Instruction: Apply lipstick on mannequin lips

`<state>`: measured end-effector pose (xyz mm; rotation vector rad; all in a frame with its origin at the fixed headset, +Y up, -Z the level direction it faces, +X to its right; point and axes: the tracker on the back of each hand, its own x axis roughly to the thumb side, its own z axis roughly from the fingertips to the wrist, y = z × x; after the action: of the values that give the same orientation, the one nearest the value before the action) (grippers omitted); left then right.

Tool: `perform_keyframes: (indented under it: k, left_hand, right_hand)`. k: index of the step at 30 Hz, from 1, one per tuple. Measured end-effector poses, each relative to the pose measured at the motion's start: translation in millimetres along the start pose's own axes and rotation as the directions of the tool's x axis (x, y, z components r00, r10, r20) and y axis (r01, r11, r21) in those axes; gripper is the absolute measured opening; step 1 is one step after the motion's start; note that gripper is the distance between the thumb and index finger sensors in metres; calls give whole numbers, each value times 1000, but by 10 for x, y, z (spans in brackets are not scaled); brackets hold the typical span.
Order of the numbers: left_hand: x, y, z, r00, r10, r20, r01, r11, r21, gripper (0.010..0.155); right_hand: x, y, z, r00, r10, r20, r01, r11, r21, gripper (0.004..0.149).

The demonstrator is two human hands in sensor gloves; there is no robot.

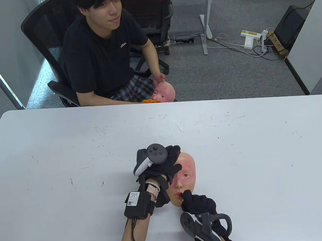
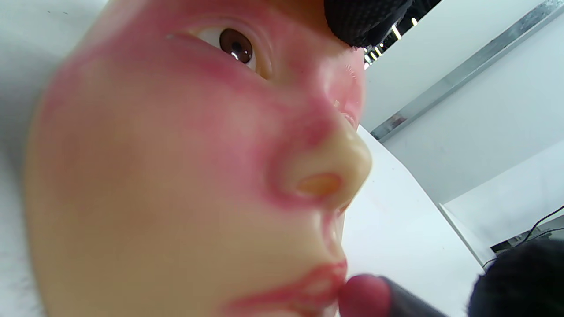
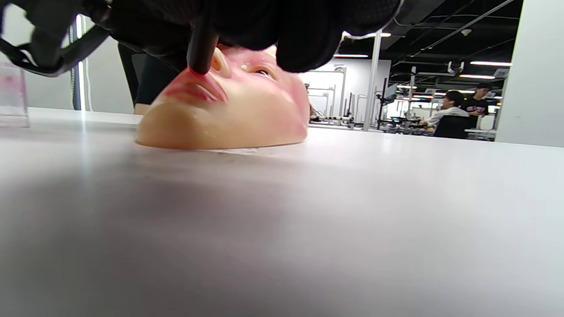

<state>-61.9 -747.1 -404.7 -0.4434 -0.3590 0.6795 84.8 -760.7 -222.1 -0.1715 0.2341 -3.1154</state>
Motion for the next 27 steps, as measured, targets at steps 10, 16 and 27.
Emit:
perform_keyframes:
  k: [10, 16, 27]
  left_hand:
    - [-11, 0, -1, 1000, 8, 3, -8, 1000, 0, 76]
    - [-13, -1, -1, 1000, 8, 2, -8, 1000, 2, 77]
    - [-14, -4, -2, 1000, 7, 0, -7, 1000, 1, 76]
  right_hand:
    - [15, 22, -52, 997, -66, 41, 64, 997, 46, 51]
    - [-9, 5, -14, 998, -63, 0, 63, 998, 8, 51]
    - [-59, 7, -37, 998, -65, -1, 65, 998, 5, 51]
